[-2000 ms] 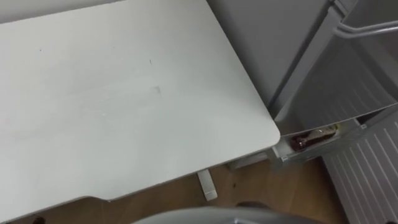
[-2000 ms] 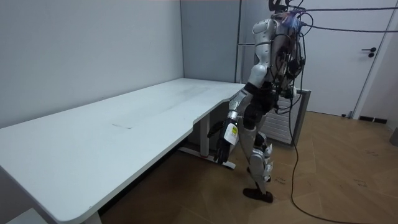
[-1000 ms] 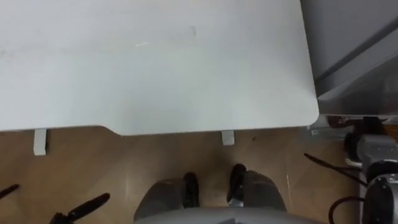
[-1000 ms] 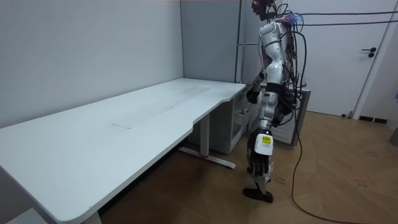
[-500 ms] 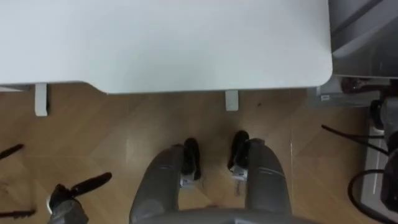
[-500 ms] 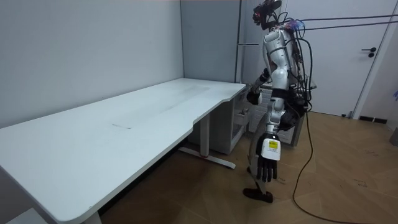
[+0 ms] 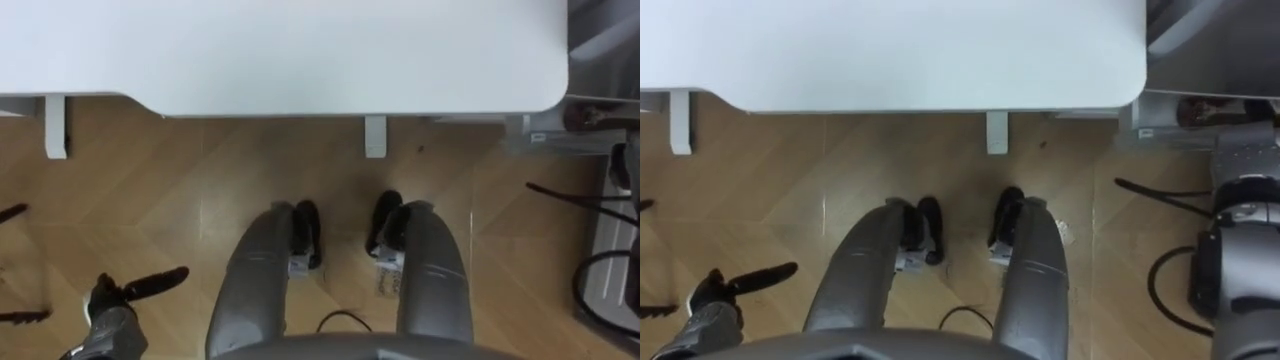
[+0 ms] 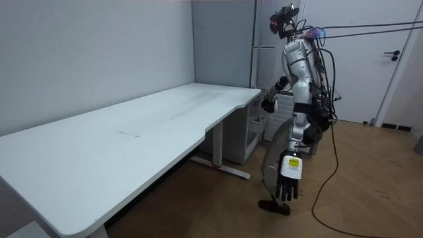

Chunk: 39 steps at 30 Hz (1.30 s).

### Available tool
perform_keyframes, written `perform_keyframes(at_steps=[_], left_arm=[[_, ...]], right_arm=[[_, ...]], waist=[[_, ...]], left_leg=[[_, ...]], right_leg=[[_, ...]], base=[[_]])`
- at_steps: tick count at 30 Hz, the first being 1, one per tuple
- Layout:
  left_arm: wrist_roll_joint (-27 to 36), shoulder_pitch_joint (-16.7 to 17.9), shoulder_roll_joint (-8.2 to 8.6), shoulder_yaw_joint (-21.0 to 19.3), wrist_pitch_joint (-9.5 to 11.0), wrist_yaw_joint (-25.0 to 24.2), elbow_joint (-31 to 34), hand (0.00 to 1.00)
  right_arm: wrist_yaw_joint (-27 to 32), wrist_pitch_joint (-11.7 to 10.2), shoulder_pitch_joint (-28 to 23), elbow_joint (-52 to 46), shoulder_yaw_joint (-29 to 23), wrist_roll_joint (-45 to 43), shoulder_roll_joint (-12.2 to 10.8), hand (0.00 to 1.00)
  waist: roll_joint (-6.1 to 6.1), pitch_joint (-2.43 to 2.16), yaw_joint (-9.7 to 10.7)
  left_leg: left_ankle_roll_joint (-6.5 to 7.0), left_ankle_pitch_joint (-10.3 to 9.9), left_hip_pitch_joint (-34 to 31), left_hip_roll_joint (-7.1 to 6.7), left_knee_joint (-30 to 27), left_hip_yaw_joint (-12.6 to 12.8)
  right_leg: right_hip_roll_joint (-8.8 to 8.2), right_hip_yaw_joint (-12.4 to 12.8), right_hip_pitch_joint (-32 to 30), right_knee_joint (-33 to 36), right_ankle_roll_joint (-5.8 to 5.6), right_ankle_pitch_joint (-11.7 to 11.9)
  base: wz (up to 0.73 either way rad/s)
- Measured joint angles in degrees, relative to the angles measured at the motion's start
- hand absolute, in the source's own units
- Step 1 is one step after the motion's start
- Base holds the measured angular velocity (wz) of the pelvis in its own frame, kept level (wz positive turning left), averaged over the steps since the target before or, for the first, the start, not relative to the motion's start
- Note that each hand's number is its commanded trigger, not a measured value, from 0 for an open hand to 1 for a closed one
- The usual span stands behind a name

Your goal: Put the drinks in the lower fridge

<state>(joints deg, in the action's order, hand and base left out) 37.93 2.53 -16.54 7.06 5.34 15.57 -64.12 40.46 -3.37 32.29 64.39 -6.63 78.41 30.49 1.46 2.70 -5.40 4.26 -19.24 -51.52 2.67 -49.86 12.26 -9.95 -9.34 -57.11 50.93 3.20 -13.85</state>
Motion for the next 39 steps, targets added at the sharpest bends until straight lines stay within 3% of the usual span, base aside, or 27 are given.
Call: perform_keyframes(at_steps=[7,12,18,20,23,26,27,28,29,39], left_arm=[[-0.1,0.1,-0.31,0.0,0.0,-0.9,0.1,0.00],[-0.6,0.1,-0.46,0.1,0.1,-1.1,0.1,0.00],[-0.4,0.2,-1.04,1.5,0.0,-1.1,-0.1,0.00],[-0.4,0.2,-1.04,1.8,-0.1,-1.2,-0.1,0.00],[-0.4,0.7,-1.05,2.4,-0.1,-1.1,-0.1,0.00],[-0.6,1.4,-1.04,3.7,-1.2,-1.2,0.0,0.00],[-0.7,1.4,-1.05,3.8,-1.2,-1.2,0.0,0.00],[-0.8,1.4,-1.06,3.9,-1.2,-1.2,0.0,0.00],[-1.0,1.5,-1.08,4.1,-1.2,-1.2,0.1,0.00],[-1.5,1.7,-2.72,7.8,-1.1,-1.3,0.2,0.00]], right_arm=[[-1.7,-0.3,0.0,-1.5,0.9,0.1,0.0,1.00],[-1.6,-1.2,0.1,-3.8,1.5,0.8,0.0,1.00],[-2.7,-1.9,0.1,-6.4,5.0,4.5,-0.6,1.00],[-4.9,-1.6,0.1,-7.7,9.3,4.2,-0.6,1.00],[-5.5,-2.0,0.2,-9.0,9.4,4.4,-1.4,1.00],[-6.5,-2.0,0.1,-9.0,9.9,4.4,-1.6,1.00],[-6.5,-2.0,0.1,-9.0,9.8,4.4,-1.8,0.91],[-6.5,-2.0,0.1,-9.0,9.8,4.4,-2.1,0.11],[-6.6,-2.0,0.1,-9.0,9.8,4.4,-2.4,0.00],[-7.1,-2.0,0.1,-9.0,9.8,4.4,-2.7,0.00]], waist=[[0.01,0.00,-0.1],[-0.03,-0.03,-0.9],[-0.01,-0.01,-1.4],[0.00,-0.01,-1.9],[0.00,-0.01,-2.5],[0.02,0.00,-2.2],[0.02,0.00,-2.2],[0.02,0.00,-2.2],[0.02,0.00,-2.2],[0.03,0.01,-2.0]], left_leg=[[-0.02,0.0,-0.1,-0.08,0.0,0.3],[-0.09,0.0,-0.2,0.21,-0.2,1.2],[-0.66,-0.4,-0.1,0.72,-1.1,1.4],[-0.89,-0.3,-0.2,0.70,-1.1,1.3],[-1.06,-0.2,-0.1,0.56,-1.2,1.2],[-1.12,-0.1,-0.1,0.62,-1.2,1.2],[-1.12,-0.1,-0.1,0.65,-1.2,1.1],[-1.11,-0.1,0.1,0.67,-1.2,1.1],[-1.11,-0.1,0.2,0.69,-1.2,1.0],[-1.25,0.0,0.3,0.78,-0.9,0.9]], right_leg=[[0.05,0.9,-0.5,0.3,-0.13,0.2],[0.27,1.4,-1.3,1.0,0.40,0.3],[0.43,1.4,-1.5,2.1,0.77,-0.3],[0.37,1.4,-1.7,2.3,1.05,-0.4],[0.18,1.3,-1.5,2.8,1.60,-0.6],[0.20,1.2,-1.4,2.8,1.44,-0.7],[0.19,1.1,-1.4,2.8,1.44,-0.7],[0.18,1.0,-1.1,2.7,1.47,-0.8],[0.18,0.9,-0.9,2.6,1.47,-0.8],[0.46,0.3,-0.5,1.5,1.38,-0.3]], base=[[-0.02],[-0.07],[-0.01],[0.04],[0.08],[0.00],[0.00],[0.00],[0.00],[-0.02]])
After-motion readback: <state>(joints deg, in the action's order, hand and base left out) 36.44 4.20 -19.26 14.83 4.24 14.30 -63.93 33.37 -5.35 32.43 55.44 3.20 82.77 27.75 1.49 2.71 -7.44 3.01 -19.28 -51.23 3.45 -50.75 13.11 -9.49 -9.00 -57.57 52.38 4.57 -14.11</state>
